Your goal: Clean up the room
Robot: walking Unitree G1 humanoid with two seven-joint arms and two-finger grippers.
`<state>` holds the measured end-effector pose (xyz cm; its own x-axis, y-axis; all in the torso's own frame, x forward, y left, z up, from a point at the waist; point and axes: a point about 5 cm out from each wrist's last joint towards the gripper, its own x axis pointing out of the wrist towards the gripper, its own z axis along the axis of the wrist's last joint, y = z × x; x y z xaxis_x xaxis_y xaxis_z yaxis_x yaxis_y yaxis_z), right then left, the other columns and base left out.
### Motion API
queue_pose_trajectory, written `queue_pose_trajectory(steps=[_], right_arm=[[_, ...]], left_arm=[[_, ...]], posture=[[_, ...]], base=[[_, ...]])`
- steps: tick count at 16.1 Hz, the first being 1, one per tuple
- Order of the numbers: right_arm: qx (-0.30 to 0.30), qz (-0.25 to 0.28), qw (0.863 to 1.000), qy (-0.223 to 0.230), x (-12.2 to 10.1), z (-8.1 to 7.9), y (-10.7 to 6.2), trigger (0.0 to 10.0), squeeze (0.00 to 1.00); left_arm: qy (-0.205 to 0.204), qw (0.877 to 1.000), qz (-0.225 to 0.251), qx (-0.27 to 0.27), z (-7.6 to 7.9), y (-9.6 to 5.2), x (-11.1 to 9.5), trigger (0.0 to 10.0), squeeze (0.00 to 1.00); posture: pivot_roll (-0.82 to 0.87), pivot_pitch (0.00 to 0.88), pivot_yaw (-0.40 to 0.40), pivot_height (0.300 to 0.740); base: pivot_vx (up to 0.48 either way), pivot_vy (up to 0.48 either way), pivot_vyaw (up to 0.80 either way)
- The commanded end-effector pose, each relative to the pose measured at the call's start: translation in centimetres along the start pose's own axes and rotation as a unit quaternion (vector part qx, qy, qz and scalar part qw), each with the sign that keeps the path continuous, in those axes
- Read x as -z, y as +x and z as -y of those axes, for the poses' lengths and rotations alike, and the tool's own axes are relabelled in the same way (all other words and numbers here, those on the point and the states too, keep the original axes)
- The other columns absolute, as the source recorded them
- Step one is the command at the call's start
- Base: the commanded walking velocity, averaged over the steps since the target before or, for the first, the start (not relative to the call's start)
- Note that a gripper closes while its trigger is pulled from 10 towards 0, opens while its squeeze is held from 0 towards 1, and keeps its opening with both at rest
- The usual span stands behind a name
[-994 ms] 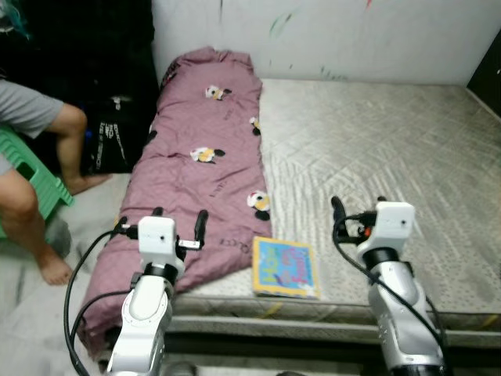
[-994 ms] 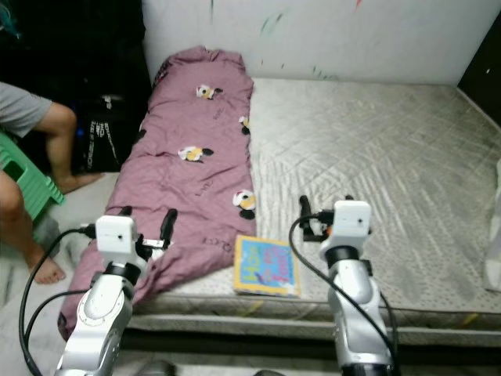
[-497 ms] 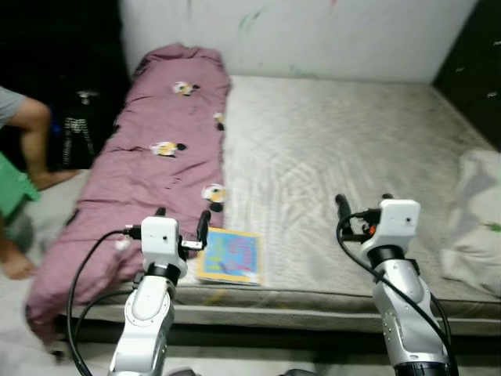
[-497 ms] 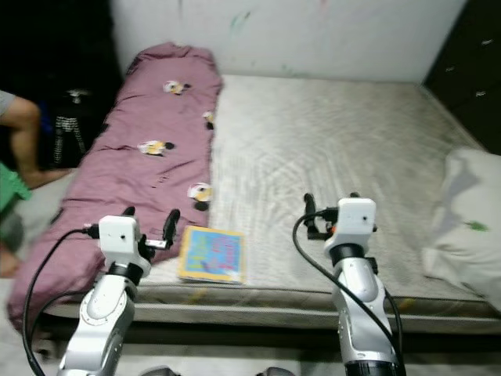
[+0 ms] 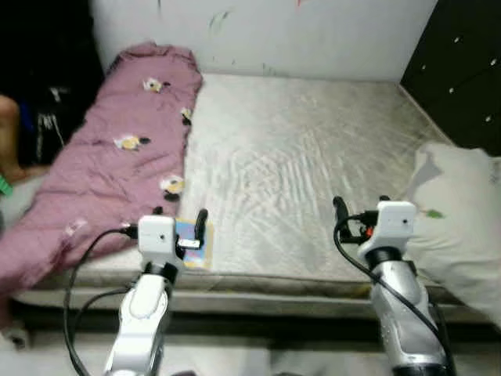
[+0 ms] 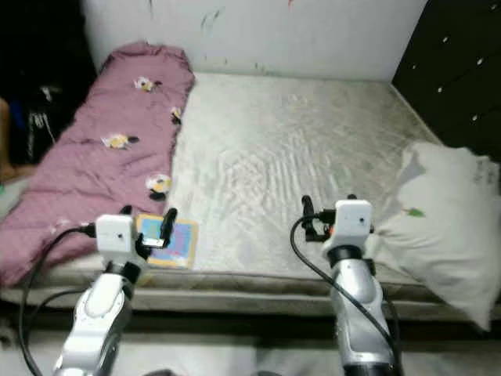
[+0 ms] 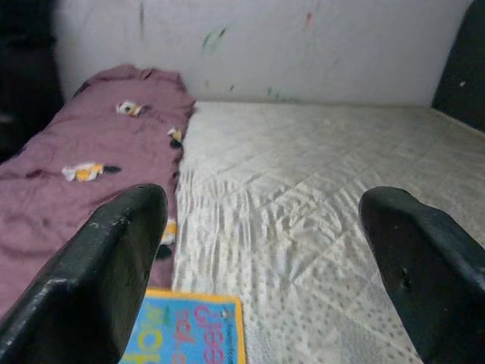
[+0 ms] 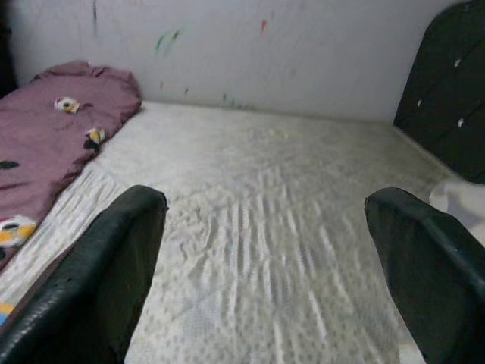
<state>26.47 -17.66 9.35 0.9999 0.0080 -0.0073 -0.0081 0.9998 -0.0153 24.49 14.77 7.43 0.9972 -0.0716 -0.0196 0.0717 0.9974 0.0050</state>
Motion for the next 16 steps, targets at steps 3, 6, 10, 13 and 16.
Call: queue_pose_trajectory(steps=[3, 6, 10, 13, 16], right_arm=[[-0.001, 0.008, 1.000, -0.003, -0.36, -0.01, 0.28, 10.0, 0.00], [-0.001, 0.008, 1.000, -0.001, -0.34, 0.00, 0.37, 10.0, 0.00], [-0.001, 0.011, 1.000, -0.004, -0.44, 0.05, 0.47, 10.0, 0.00], [-0.001, 0.011, 1.000, -0.005, -0.41, -0.03, 0.43, 10.0, 0.00], [-0.001, 0.013, 1.000, -0.006, -0.48, -0.05, 0.49, 10.0, 0.00]], left_arm=[[0.001, 1.000, 0.011, -0.006, -0.20, 0.27, -0.47, 10.0, 0.00], [0.003, 1.000, 0.011, -0.007, -0.24, 0.44, -0.51, 10.0, 0.00], [-0.001, 1.000, 0.018, 0.005, 0.02, 0.61, -0.68, 10.0, 0.00], [-0.004, 1.000, 0.023, 0.014, 0.20, 0.61, -0.82, 10.0, 0.00], [-0.006, 1.000, 0.026, 0.017, 0.22, 0.65, -0.89, 10.0, 0.00]], posture=[[-0.02, 0.004, -0.046, 0.740], [-0.02, 0.000, -0.045, 0.740], [-0.02, 0.000, -0.045, 0.740], [-0.02, 0.001, -0.045, 0.740], [-0.02, 0.005, -0.046, 0.740]], base=[[0.000, 0.000, 0.00], [0.000, 0.000, -0.44], [0.000, 0.000, -0.14], [0.095, 0.000, 0.00], [0.345, 0.000, 0.00]])
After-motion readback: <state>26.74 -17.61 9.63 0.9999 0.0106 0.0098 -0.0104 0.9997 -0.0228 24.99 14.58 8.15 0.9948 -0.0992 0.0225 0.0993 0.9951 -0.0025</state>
